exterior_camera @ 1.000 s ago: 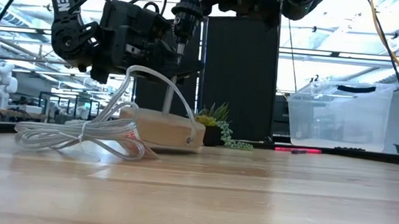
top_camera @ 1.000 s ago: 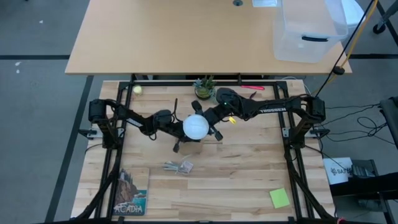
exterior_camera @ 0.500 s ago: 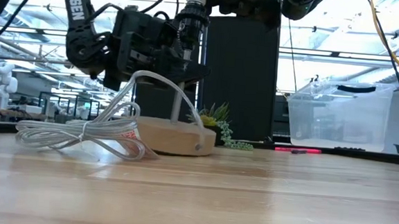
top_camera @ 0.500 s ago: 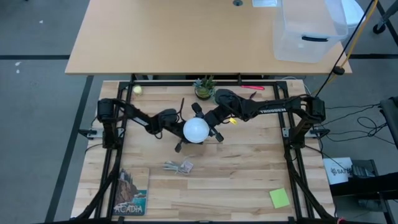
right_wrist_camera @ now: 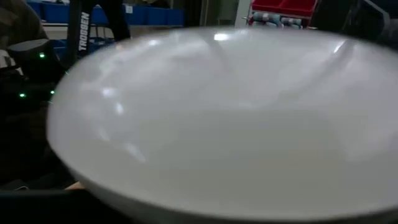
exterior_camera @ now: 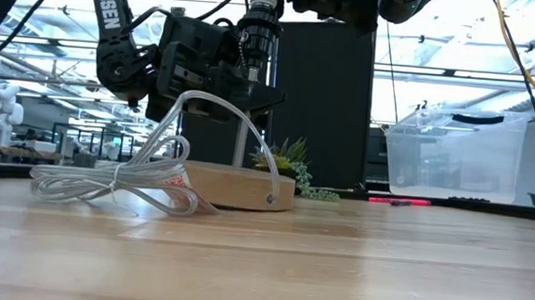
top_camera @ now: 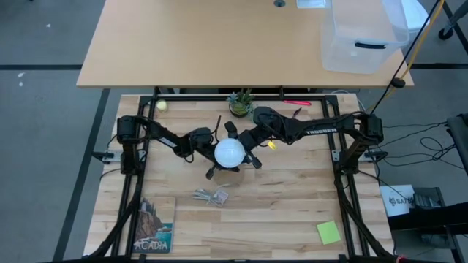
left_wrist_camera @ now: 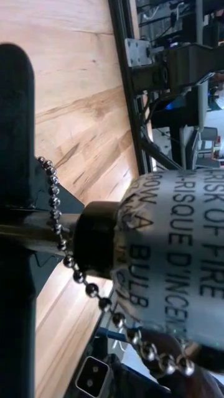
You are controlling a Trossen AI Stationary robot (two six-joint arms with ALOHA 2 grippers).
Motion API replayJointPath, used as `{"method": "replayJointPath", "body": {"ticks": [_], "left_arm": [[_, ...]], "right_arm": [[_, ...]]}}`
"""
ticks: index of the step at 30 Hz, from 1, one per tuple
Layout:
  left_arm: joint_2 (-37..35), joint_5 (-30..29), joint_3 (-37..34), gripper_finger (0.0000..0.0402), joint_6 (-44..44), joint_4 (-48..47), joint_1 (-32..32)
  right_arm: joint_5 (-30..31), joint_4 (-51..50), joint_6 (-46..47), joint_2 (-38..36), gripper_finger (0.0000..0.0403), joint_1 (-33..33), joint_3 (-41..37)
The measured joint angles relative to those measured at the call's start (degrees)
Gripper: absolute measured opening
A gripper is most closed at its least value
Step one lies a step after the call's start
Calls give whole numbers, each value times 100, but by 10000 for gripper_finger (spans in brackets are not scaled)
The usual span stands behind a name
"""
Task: Screw lightbulb
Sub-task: Remove the lightbulb from the lamp
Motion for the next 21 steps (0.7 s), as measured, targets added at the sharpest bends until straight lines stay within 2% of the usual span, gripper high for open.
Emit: {"method": "replayJointPath", "body": {"ticks": [5, 11, 14, 17, 21], "left_arm": [[0, -201, 0, 22, 130, -84, 0], [-5, -457, 0, 22, 103, -64, 0], [-11, -768, 0, 22, -14, -2, 0], [-11, -1124, 0, 22, -113, 17, -77], [-11, -1846, 0, 22, -203, 150, -269]], "right_arm": [[158, 88, 6, 0, 272, -2, 0], [541, 44, 34, -68, 278, -16, 0], [685, -124, 56, -164, 277, -42, 0], [1146, -500, -63, -323, 278, -34, 0], [1523, -873, -113, -498, 278, -22, 0]]}}
